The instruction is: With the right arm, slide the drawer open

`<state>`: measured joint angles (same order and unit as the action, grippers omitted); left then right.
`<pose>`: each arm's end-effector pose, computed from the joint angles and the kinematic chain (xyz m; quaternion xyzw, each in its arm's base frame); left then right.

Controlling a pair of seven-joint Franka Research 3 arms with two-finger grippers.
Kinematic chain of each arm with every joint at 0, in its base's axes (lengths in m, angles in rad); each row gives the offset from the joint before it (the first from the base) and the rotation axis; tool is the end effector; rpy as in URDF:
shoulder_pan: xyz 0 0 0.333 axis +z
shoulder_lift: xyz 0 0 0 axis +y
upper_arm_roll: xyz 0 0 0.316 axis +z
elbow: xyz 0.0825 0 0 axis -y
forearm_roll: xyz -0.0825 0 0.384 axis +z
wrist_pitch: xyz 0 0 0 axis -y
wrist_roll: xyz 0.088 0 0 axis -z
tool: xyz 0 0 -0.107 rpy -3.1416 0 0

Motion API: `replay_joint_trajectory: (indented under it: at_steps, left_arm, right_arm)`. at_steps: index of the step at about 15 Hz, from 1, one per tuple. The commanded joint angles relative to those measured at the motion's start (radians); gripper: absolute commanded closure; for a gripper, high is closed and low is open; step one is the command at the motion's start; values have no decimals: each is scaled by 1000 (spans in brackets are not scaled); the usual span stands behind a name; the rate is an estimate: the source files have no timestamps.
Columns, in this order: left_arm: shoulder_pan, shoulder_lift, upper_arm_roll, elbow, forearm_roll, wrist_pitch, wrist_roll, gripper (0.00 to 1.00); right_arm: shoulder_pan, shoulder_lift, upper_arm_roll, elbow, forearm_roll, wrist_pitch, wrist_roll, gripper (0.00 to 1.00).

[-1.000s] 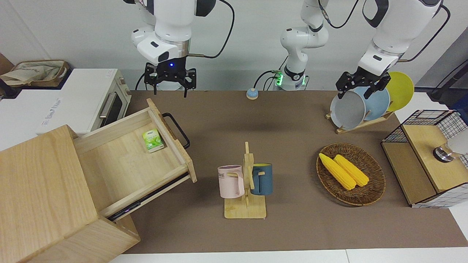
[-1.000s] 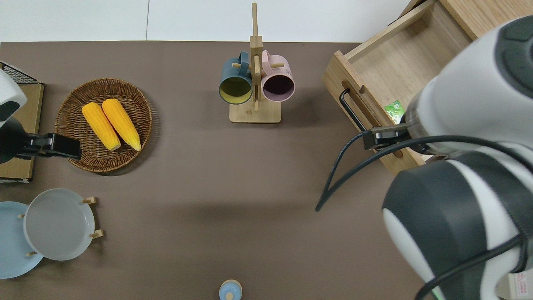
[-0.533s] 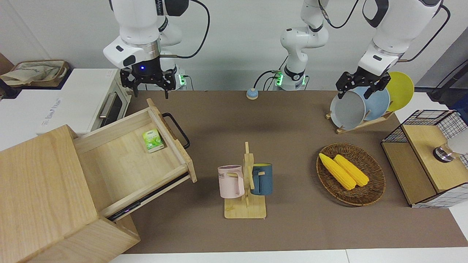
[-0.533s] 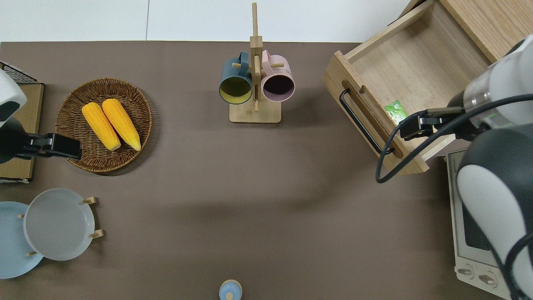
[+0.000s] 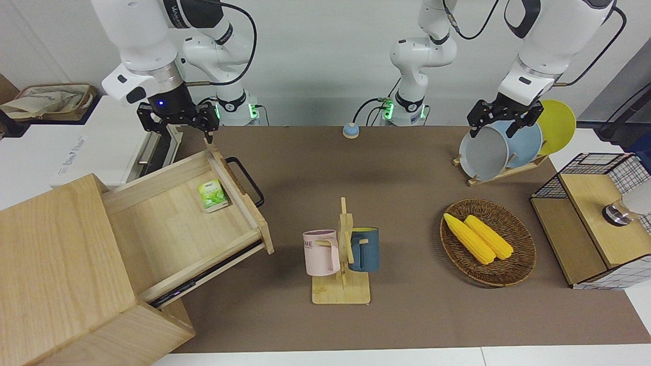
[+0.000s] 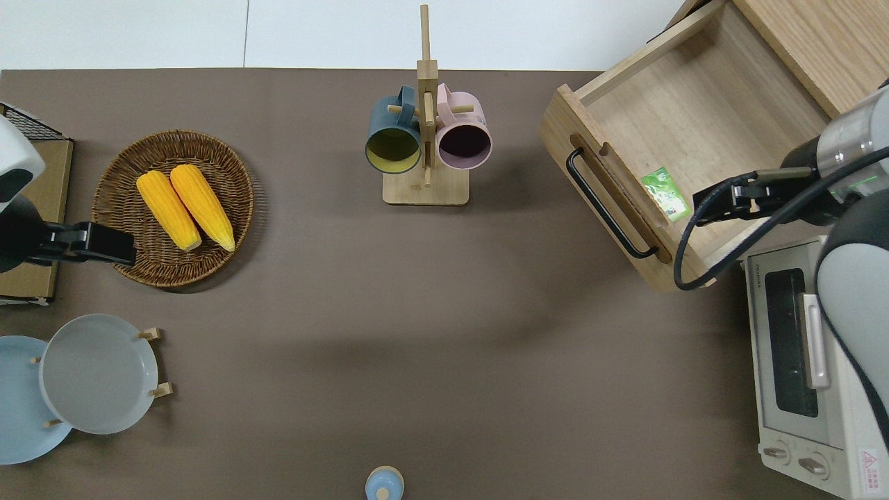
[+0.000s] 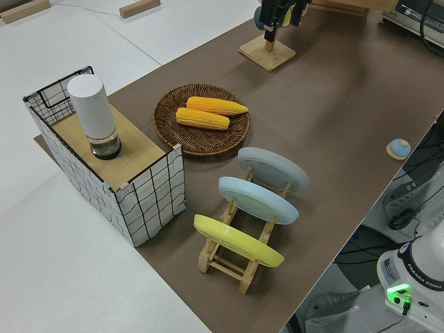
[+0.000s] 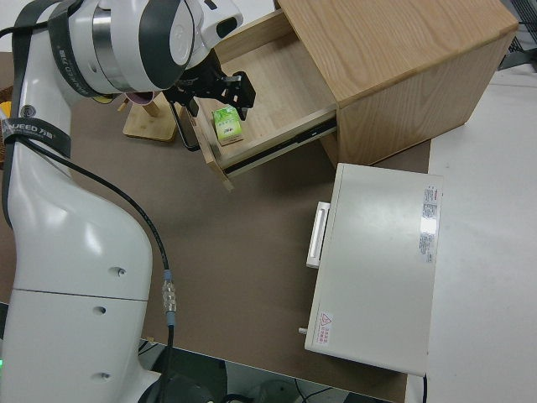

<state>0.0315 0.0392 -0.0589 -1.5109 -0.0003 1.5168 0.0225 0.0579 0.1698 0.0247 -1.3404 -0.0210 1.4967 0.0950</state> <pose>0.5612 -0.0147 0.6261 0.9995 -0.0249 -0.0166 0.0013 0.5978 0.0457 0.6280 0.9999 -0.0071 -0.0060 0.0090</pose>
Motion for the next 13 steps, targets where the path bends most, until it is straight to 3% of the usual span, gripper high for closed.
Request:
replay_joint_trajectory:
  at_steps: [1, 13]
  left_arm:
    - [5, 11, -7, 24, 17, -20, 10, 7]
    - [5, 11, -7, 24, 17, -20, 10, 5]
  right_arm:
    - [-27, -13, 7, -37, 29, 28, -12, 17]
    - [-26, -12, 6, -36, 12, 23, 5, 17]
